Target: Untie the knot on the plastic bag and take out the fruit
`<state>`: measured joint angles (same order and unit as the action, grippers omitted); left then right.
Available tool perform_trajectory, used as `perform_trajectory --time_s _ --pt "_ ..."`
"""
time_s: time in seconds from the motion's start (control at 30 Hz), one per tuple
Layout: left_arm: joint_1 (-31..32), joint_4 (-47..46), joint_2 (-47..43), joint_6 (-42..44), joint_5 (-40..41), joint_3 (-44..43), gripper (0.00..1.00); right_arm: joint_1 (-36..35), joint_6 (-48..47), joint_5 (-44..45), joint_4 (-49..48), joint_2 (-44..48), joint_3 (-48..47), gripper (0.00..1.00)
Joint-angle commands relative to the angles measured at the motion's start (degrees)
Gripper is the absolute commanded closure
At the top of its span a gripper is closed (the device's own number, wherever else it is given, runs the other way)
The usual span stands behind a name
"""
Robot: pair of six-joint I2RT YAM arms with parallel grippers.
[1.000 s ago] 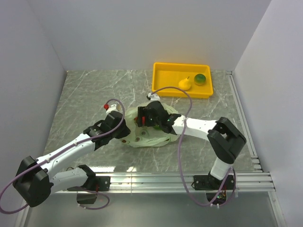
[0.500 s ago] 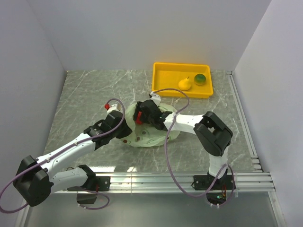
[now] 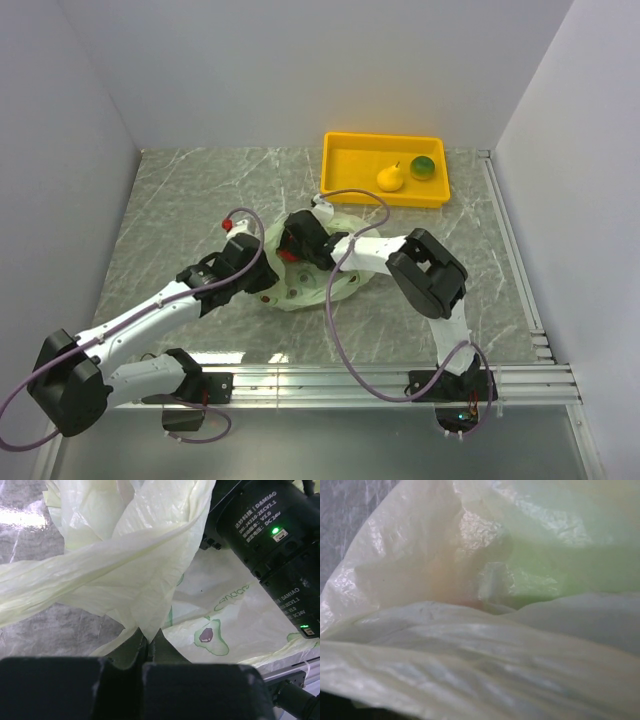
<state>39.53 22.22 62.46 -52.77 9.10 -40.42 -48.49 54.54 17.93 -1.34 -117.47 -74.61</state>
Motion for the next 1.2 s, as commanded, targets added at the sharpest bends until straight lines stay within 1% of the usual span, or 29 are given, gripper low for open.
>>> perform_trajectory --time_s 0.0,0.03,0.07,0.17,0.23,0.27,0.43,0.47,0.53,0.57,0.67,0.77,0.9,0.93,1.03,1.07,1.13,1.17 --pt "0.46 0.9 -1.9 0.3 0.92 -0.89 0.99 0.15 -2.15 1.58 -1.11 2.59 2.17 0.62" --pt "0.37 0.9 -2.16 0.13 1.18 -0.71 0.99 0.15 -3.99 1.14 -1.38 3.47 2.88 0.68" --pt "0.46 0.81 -2.16 0.13 1.96 -0.45 1.0 0.24 -4.88 0.7 -1.82 4.52 3.5 0.79" --pt "0.29 0.2 -2.08 0.39 3.2 -0.27 0.99 0.06 -9.18 -2.46 -3.22 11.01 7.27 0.91" --pt "0.29 -0.24 -1.47 1.0 4.52 -0.53 0.99 -0.2 -12.96 -5.34 -4.01 14.01 10.61 0.96" --pt "0.03 -0.33 -1.2 1.79 4.95 -1.05 0.99 -0.2 -14.19 -6.15 -4.02 17.16 11.76 0.99" --pt "-0.94 -0.51 1.0 4.25 7.85 -3.08 0.99 -0.47 -23.68 -13.08 -3.31 26.31 18.61 1.0" --pt "-1.12 -0.77 1.35 4.95 8.38 -3.34 0.99 -0.55 -25.0 -16.58 -2.97 29.37 19.32 1.0" --pt "-1.38 -0.86 1.96 5.66 9.52 -3.7 1.0 -0.55 -28.69 -20.19 -3.4 32.9 21.52 1.0" --pt "-1.82 -0.77 2.14 6.36 9.7 -4.13 1.0 -0.55 -30.01 -23.96 -3.66 36.23 21.96 1.0" --pt "-2.35 -0.86 2.58 7.33 9.71 -4.57 0.99 0.15 -33.27 -26.97 -2.27 41.68 21.44 1.0" --pt "-2.53 -1.56 2.41 7.42 8.92 -4.05 1.0 3.04 -35.73 -27.78 0.1 44.34 17.67 1.0" --pt "-2.61 -1.65 2.32 6.55 7.69 -3.26 0.99 12.7 -33.28 -35.93 -1.99 43.73 11.87 1.0" --pt "-2.61 -1.48 1.97 6.28 7.51 -3.17 0.99 16.55 -33.62 -35.86 -2.52 43.21 10.9 1.0" --pt "-2.53 -1.21 0.31 5.05 7.25 -2.21 0.99 20.96 -35.73 -31.75 -0.86 38.82 5.1 1.0" --pt "-2.53 -1.3 -0.05 4.44 7.07 -1.85 0.99 24.55 -35.3 -31.12 -0.59 35.59 3.7 1.0" --pt "-2.61 -1.56 -0.93 4.0 6.11 -1.24 1.0 28.52 -31.09 -31.03 -0.85 31.71 -0.08 1.0" --pt "-2.53 -1.74 -0.93 3.82 5.58 -1.32 0.99 32.11 -29.42 -30.77 -0.51 27.34 -2.8 1.0"
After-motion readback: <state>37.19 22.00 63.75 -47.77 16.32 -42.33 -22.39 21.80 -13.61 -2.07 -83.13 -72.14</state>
